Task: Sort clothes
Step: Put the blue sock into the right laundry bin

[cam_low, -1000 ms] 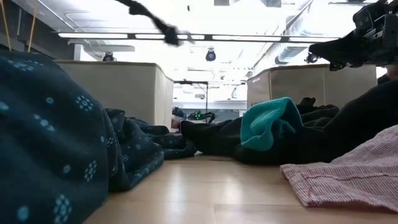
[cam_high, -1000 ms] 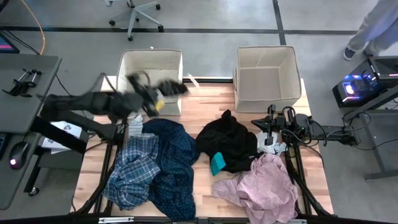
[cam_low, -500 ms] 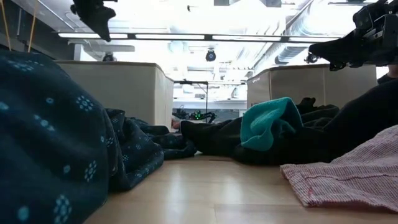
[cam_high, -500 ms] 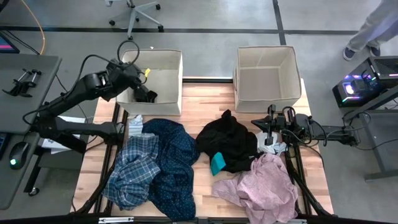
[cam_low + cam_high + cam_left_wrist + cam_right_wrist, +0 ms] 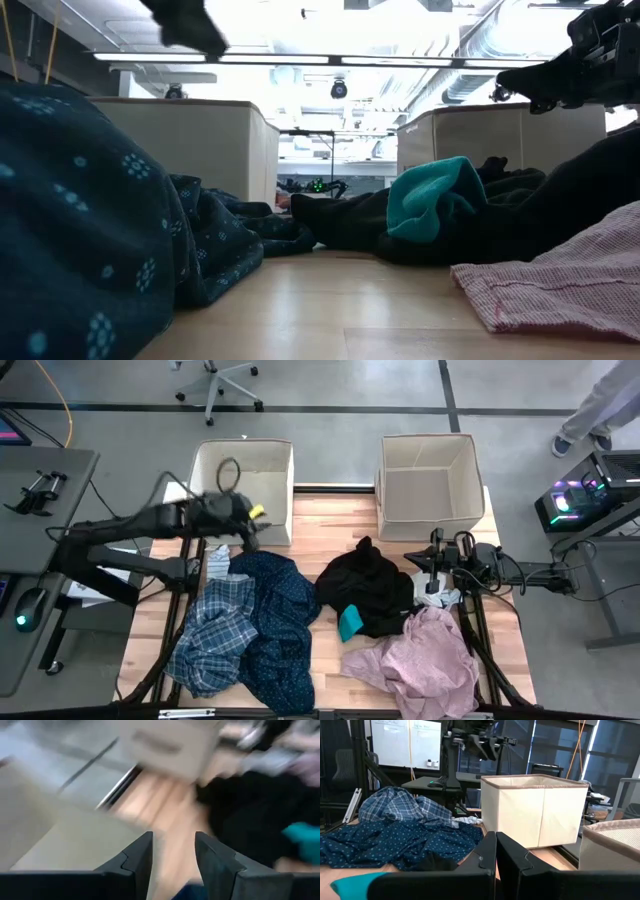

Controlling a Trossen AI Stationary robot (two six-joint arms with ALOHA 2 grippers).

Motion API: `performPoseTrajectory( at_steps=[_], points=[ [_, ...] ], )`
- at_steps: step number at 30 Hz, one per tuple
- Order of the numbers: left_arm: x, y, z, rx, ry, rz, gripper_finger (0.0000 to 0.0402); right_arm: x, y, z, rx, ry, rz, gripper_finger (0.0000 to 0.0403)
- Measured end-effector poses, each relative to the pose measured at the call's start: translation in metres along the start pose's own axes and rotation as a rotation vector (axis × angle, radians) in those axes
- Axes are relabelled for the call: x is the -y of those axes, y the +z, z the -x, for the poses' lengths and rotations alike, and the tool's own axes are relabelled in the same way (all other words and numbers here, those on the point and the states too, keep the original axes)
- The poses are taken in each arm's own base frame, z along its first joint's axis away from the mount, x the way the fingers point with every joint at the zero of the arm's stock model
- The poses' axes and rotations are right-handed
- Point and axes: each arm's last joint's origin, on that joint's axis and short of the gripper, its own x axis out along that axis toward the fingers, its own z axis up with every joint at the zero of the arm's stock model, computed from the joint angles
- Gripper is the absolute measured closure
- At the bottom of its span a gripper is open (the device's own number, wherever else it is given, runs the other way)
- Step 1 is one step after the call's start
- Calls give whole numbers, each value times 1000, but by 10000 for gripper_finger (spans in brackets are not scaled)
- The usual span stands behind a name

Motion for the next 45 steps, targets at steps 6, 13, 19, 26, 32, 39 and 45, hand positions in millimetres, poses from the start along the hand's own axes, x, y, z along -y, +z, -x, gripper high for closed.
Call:
performPoseTrajectory(
  at_steps=[6,13,19,26,32,39,45],
  points=[
    [53,-28,-22,226,-214,-43,271,0,0,0,0,0,0,402],
    [98,-68,-36,296,-364,5,271,0,0,0,0,0,0,402],
    [120,-89,-45,294,-369,-21,271,1,1,0,15,-13,-51,402],
    [123,-92,-48,285,-354,-30,271,4,23,3,258,-6,-429,402],
    [122,-90,-47,298,-340,-41,271,9,49,13,557,74,-645,402],
    [121,-90,-47,307,-310,-67,271,-2,48,-7,370,251,-718,402],
    [120,-90,-47,311,-269,-61,271,-19,45,-47,55,232,-666,402]
  ],
)
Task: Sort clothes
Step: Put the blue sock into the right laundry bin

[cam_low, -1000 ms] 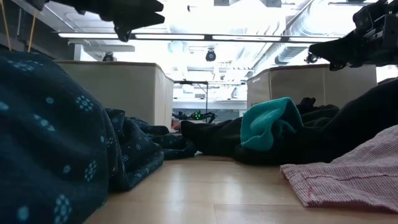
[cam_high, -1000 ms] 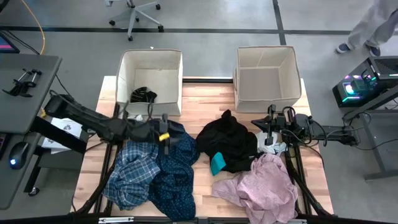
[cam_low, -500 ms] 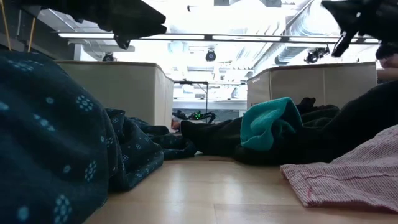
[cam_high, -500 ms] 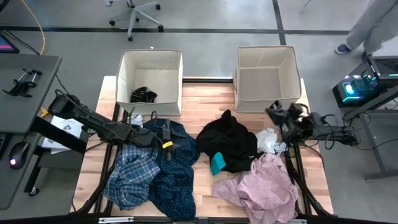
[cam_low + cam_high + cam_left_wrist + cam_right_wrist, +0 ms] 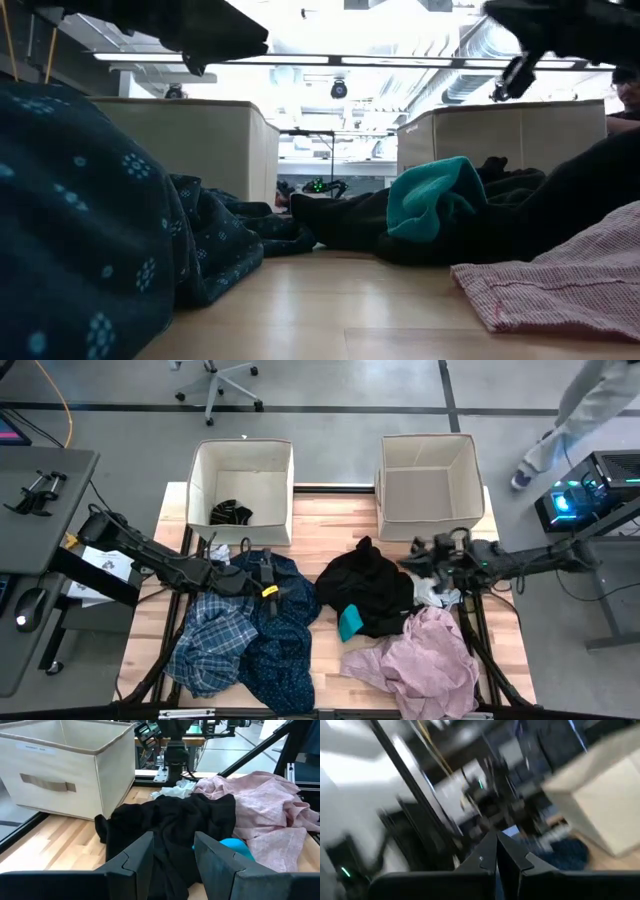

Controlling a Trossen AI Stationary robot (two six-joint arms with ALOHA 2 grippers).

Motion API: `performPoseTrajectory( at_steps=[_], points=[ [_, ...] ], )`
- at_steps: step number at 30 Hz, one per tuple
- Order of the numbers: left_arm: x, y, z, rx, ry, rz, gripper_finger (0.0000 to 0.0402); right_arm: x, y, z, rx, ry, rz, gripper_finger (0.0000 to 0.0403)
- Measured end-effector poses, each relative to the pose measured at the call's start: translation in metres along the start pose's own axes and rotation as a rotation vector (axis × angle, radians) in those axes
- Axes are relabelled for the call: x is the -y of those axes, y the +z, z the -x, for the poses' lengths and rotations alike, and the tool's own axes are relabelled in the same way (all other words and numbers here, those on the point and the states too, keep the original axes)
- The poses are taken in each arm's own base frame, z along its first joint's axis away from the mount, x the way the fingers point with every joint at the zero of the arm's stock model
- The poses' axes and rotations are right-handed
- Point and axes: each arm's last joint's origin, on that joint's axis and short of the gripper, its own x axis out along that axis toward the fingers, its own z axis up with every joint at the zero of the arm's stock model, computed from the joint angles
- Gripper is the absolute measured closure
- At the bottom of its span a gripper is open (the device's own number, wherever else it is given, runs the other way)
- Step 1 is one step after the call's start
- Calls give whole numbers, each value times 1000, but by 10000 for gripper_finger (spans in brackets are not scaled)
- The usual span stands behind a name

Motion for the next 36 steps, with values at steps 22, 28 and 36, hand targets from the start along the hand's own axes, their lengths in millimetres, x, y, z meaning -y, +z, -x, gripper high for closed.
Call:
performPoseTrajectory(
  at_steps=[22,28,36],
  points=[
    [0,-3,0,-26,7,-33,271,-39,-60,-152,-1116,-65,347,271],
    [0,-3,0,-26,7,-31,271,-21,-98,-167,-1271,-99,408,236],
    [0,-3,0,-26,7,-15,271,-4,-129,-174,-1349,-168,513,331]
  ],
)
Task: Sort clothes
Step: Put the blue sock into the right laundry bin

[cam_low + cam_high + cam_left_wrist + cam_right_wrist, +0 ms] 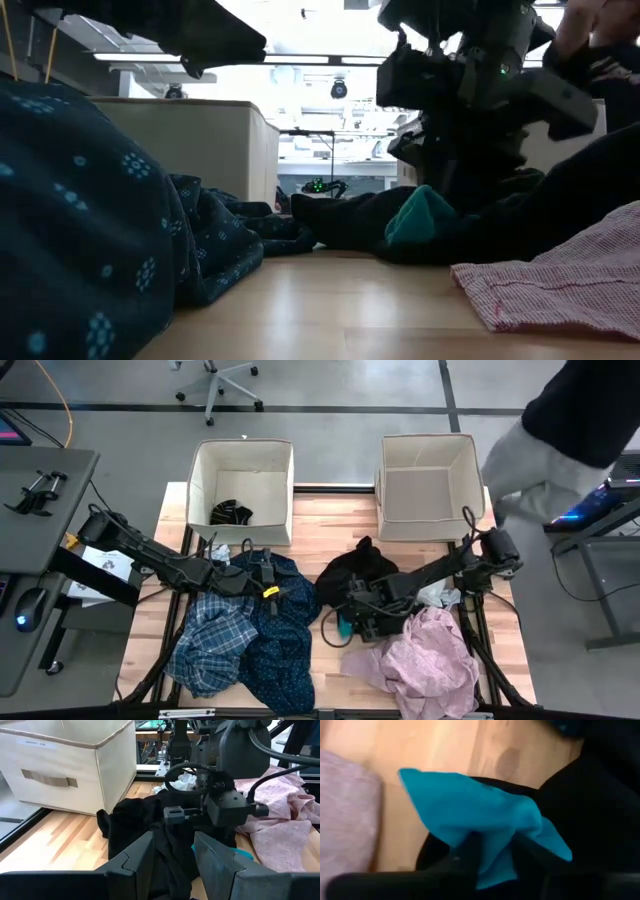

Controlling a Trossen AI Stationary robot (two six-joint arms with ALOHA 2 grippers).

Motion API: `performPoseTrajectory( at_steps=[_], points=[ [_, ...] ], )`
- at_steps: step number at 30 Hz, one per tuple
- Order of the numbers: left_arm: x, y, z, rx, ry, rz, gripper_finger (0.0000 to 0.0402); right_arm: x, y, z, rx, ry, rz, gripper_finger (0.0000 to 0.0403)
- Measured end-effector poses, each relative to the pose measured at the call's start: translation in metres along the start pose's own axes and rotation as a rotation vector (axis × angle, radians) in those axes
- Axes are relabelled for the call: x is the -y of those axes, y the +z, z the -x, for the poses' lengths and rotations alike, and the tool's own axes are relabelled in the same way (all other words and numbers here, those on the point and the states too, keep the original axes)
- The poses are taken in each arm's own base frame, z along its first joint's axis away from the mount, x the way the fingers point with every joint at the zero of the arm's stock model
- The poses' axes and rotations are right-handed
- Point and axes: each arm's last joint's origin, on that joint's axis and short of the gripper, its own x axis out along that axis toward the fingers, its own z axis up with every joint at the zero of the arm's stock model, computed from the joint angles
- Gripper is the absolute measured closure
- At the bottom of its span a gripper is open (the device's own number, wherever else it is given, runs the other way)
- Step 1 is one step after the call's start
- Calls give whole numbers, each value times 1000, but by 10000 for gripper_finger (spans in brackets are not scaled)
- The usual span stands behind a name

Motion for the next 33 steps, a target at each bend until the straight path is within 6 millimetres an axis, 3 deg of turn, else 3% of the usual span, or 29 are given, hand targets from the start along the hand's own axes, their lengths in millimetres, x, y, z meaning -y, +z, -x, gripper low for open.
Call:
performPoseTrajectory(
  at_steps=[3,7,12,16,21,25,29,33],
  points=[
    [0,0,0,0,0,0,271,1,1,1,15,-41,-4,389],
    [0,0,0,0,0,0,271,3,6,24,83,-98,-64,387],
    [0,0,0,0,-1,1,271,5,10,82,234,-208,-115,395],
    [0,0,0,0,-1,1,271,13,0,138,365,-409,-183,399],
    [0,0,0,1,-2,4,271,31,-25,205,502,-808,-336,398],
    [0,0,0,2,-2,10,271,60,-57,245,507,-1083,-512,401],
    [0,0,0,3,-2,11,271,101,-95,267,400,-1176,-723,400],
    [0,0,0,2,-2,11,271,139,-126,270,246,-1151,-883,396]
  ],
)
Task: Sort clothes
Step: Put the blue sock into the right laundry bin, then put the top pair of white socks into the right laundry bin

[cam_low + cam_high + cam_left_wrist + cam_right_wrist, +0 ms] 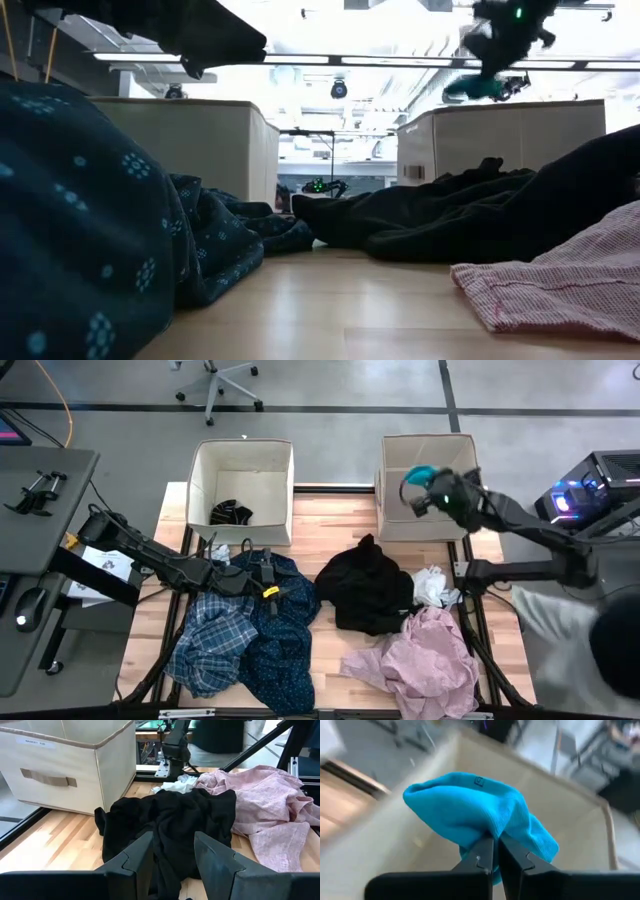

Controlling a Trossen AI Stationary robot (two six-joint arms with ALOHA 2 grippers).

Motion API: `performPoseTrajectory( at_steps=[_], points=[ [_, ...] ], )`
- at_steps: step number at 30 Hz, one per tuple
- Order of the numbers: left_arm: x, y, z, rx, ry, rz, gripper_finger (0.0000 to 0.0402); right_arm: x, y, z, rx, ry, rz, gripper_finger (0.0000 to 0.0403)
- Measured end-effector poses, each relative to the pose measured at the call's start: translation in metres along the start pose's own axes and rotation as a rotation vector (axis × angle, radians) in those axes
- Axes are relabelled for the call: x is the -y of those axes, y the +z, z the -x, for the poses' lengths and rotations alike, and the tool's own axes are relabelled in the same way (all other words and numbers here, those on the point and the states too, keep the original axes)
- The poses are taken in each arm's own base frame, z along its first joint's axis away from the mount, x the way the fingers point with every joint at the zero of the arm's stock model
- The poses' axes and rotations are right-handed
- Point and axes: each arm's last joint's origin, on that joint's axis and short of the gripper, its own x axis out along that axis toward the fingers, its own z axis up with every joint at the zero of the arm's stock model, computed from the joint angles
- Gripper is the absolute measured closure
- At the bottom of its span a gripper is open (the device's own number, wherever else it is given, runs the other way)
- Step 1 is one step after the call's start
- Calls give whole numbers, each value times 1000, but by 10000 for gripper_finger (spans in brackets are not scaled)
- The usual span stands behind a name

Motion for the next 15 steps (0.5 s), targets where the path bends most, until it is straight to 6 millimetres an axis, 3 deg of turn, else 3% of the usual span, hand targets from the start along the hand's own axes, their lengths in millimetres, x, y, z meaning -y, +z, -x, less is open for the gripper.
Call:
performPoseTrajectory(
  at_steps=[8,12,15],
  points=[
    [0,0,0,-1,0,0,271,20,-4,-61,-252,56,-19,289],
    [0,0,0,-1,0,-1,271,22,-6,-72,-291,15,-2,236],
    [0,0,0,-1,1,-1,271,22,-2,-68,-279,32,5,219]
  ],
)
